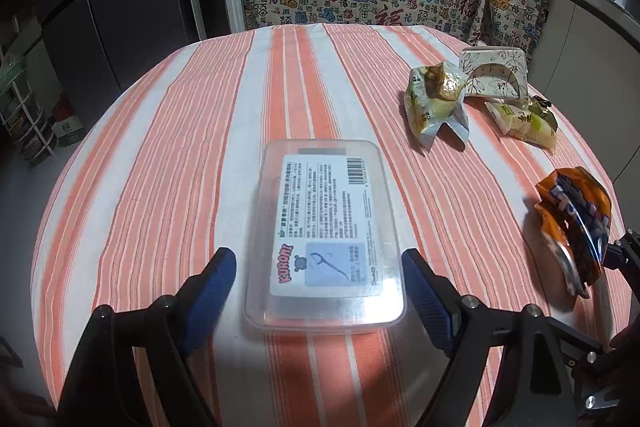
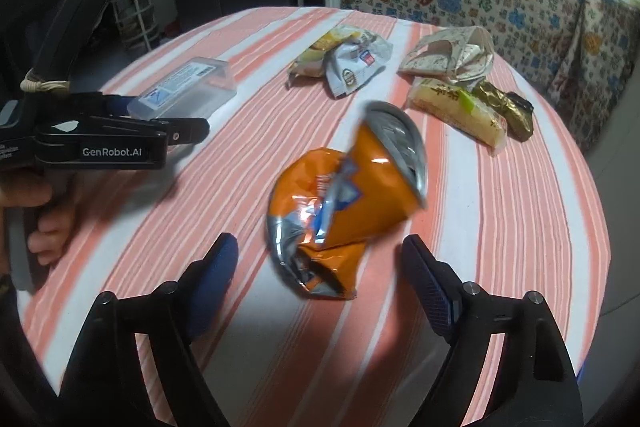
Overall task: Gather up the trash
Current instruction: 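Grasp the crushed orange can with the right tool and lift it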
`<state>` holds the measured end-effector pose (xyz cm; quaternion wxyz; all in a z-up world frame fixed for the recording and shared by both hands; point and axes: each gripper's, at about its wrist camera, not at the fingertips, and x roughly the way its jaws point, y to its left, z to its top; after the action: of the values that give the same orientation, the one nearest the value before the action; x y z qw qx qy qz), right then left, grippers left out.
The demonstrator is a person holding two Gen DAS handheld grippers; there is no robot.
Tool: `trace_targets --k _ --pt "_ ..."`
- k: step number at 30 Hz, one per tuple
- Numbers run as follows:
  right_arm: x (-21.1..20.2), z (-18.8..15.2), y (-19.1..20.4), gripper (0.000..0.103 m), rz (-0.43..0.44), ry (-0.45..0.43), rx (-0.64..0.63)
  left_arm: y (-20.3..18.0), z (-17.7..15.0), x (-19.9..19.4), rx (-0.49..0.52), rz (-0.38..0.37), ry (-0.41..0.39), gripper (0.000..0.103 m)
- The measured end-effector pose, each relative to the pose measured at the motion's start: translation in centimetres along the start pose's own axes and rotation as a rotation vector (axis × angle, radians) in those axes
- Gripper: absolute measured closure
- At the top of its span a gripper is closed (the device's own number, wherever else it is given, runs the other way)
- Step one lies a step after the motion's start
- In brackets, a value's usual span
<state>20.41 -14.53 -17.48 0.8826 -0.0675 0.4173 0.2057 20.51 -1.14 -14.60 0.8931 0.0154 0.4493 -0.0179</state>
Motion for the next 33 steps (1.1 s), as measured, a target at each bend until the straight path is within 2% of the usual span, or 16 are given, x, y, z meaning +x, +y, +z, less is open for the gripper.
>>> trace_targets --k 3,13,16,22,25,29,33 --pt "0.5 0.2 -0.2 0.012 -0.013 0.012 0.005 0.1 0.1 0.1 0.000 -0.001 0.000 0.017" --pt "0.3 0.1 -0.9 0.012 0.005 -0.004 0.043 0.1 0.0 0.1 0.000 0.000 0.000 0.016" --pt "0.1 0.0 -1.6 0.012 0.039 -0.020 0.074 0.1 0.0 0.1 -0.001 0.000 -0.001 0.016" --pt "-1.4 -1.0 -4.8 0.012 0.189 -0.079 0.237 0.1 0.1 0.1 -0.001 -0.001 0.000 0.017" --pt "-3.0 -1.7 -6.4 0.012 0.186 -0.095 0.297 0.2 0.1 0.1 -0.001 0.000 -0.001 0.017" --pt "-3.3 -0.4 -7.1 0.011 0.187 -0.030 0.291 0.5 0.2 -0.2 0.015 -0.035 0.006 0.017" --pt "-1.9 1.4 -7.1 0.011 0.234 0.046 0.329 0.6 0.1 -1.4 0.043 -0.079 0.002 0.017"
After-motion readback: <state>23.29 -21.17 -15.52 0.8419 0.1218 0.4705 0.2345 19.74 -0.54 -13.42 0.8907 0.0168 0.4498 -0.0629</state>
